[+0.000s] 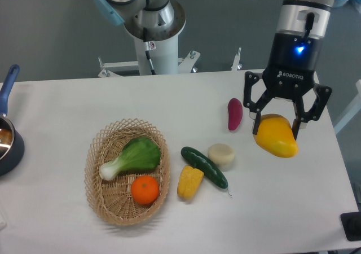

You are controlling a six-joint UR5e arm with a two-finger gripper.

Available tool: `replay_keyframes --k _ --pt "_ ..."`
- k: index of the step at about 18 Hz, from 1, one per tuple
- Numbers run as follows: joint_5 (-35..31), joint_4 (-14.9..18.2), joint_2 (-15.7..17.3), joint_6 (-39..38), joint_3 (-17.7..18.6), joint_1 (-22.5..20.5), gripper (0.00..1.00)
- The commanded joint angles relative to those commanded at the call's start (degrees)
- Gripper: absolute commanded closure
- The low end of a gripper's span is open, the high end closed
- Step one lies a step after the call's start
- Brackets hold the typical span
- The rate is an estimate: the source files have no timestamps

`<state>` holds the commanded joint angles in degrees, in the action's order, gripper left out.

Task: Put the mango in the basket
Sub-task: 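Lift the held yellow mango and carry it toward the wicker basket, then lower the mango into the basket beside the orange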

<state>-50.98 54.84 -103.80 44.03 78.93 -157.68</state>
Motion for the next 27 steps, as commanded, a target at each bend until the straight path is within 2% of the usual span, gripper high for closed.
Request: replay_keyframes --k 3,10,17,20,22,27 --pt "-0.3 -0.1 0.3 0.2 2.1 0.4 0.67" --pt "-0.5 0.2 1.8 -2.3 3.3 2.3 0.67" --pt "-1.6 0.4 6.6 -1.9 10.8 5.5 0.67" --pt "-8.6 0.8 6.4 -2.5 13.4 12.2 0.67" --pt "-12.2 1.1 6.5 -3.2 17.0 15.9 0.67" --pt "-13.9 0.7 4.5 -12.7 18.6 21.1 0.67"
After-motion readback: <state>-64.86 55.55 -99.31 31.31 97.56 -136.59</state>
